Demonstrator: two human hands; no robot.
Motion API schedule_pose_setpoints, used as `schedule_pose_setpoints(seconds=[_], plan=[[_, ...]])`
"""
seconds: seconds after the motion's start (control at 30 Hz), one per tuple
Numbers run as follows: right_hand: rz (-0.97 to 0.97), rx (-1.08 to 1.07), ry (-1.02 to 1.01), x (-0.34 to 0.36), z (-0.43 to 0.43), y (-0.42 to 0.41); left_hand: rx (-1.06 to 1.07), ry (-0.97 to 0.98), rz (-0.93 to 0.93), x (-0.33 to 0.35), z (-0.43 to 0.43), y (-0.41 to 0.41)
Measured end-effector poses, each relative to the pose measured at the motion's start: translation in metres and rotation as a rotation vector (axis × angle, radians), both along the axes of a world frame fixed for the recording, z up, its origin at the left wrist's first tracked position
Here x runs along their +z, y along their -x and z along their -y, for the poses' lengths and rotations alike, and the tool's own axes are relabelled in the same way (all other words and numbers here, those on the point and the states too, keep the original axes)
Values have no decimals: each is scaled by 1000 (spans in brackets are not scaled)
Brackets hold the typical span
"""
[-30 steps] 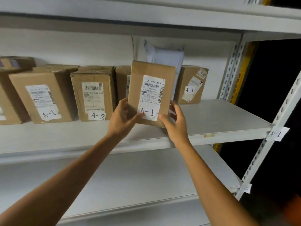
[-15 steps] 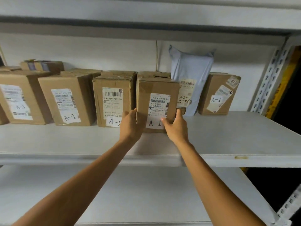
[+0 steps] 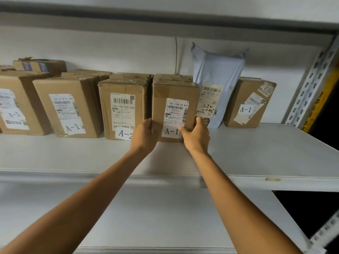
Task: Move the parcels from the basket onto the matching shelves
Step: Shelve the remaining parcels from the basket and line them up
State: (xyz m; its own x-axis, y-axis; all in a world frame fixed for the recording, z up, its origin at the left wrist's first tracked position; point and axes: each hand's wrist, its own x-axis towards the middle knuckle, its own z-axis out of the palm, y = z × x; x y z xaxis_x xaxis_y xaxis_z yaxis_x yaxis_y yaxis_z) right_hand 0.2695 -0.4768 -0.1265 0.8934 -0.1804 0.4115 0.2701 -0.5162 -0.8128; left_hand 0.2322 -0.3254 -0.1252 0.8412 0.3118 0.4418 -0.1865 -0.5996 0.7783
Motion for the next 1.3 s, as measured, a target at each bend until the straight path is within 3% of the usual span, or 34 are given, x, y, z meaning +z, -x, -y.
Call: schedule_pose_setpoints(seconds=[0.2,0.3,0.43,0.7,0.9,1.03,1.3], plan=[[90,140,-96,3,16,26,-91,48,-34,-4,6,34],[14,233,-13,1,29,37,-134,-91,-78,1,11,48],[53,223,207,-2,54,58,-195,-333,-101,10,24,60],[-70,-31,376,-1,135,129,-518,-614,-156,35,80,59],[-231,-247,273,-20,176,220,-863,-766,-97,20,138,87],[-406,-377,249,-42,196,288,-1078,-928,-172,-9,181,123],[-628,-625,248,-90,236,443,-1396,-938,-141,-53,259,226]])
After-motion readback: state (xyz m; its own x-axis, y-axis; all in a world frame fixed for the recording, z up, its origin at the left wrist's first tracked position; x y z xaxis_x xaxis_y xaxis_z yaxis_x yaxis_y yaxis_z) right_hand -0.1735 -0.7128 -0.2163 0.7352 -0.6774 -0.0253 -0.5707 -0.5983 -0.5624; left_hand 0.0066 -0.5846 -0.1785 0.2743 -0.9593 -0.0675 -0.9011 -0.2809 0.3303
